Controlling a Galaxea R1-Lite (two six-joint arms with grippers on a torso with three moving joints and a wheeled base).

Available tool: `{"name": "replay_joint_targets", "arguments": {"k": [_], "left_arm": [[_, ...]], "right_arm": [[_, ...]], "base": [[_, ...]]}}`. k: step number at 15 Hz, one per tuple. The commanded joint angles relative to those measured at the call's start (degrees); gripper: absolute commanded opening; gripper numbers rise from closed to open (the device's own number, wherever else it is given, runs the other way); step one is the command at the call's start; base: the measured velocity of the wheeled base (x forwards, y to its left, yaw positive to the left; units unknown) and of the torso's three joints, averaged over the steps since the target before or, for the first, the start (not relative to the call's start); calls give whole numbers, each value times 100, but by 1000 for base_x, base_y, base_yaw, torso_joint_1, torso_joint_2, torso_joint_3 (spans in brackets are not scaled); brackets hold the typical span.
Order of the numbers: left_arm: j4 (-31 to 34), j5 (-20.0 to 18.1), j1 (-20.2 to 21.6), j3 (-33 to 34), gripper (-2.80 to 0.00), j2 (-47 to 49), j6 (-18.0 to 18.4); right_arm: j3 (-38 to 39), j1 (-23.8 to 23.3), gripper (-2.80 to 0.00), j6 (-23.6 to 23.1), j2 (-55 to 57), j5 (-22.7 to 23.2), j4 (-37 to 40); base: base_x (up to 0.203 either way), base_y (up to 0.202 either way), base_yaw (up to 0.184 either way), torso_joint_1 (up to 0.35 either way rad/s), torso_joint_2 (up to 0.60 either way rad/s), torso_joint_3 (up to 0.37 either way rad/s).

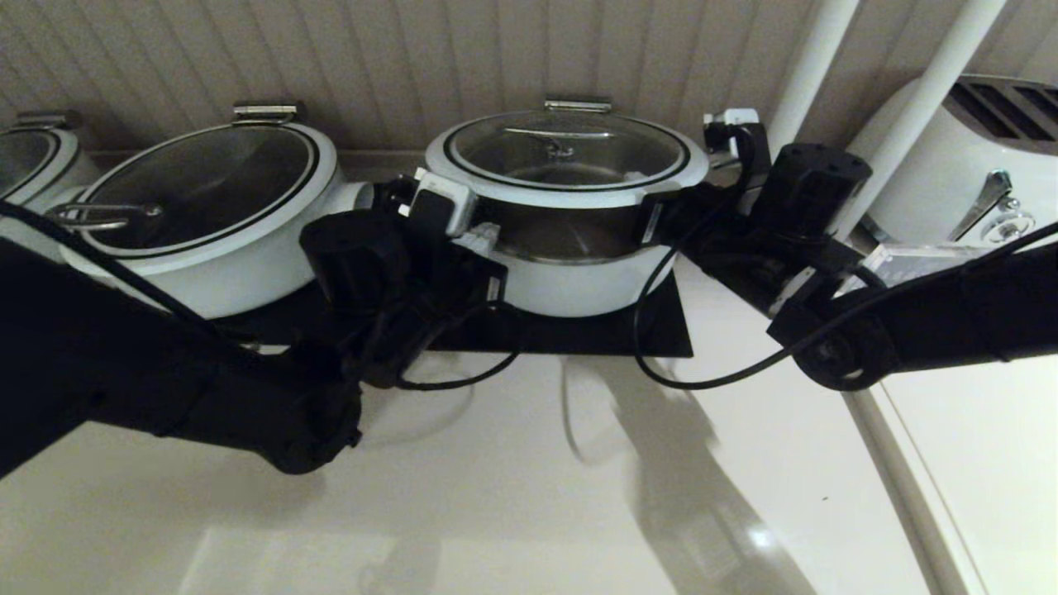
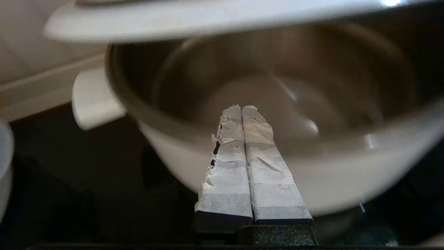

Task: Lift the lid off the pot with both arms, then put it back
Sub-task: Open the pot lid completely

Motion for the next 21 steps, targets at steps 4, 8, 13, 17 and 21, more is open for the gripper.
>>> {"name": "replay_joint_targets", "arguments": {"k": [4, 8, 13, 17, 21], "left_arm": [[19, 15, -7, 1394, -280, -1134, 114], [28, 71, 25, 3310, -280, -2607, 137], [122, 617, 48, 5138, -280, -4457, 131], [1799, 1049, 54, 5272, -280, -6614, 100], [4217, 1328, 63, 5095, -280, -9254, 34]], "right_arm": [[-101, 1, -280, -1, -5, -1, -32], [-129, -8, -280, 1, -5, -4, -32], [-164, -26, -280, 1, -14, 5, -23], [-208, -26, -280, 1, -14, 5, -23], [-221, -26, -280, -7, -10, 5, -23]], "base": [[0, 0, 0, 0, 0, 0], [0, 0, 0, 0, 0, 0], [0, 0, 0, 0, 0, 0], [0, 0, 0, 0, 0, 0], [0, 0, 0, 0, 0, 0]]}}
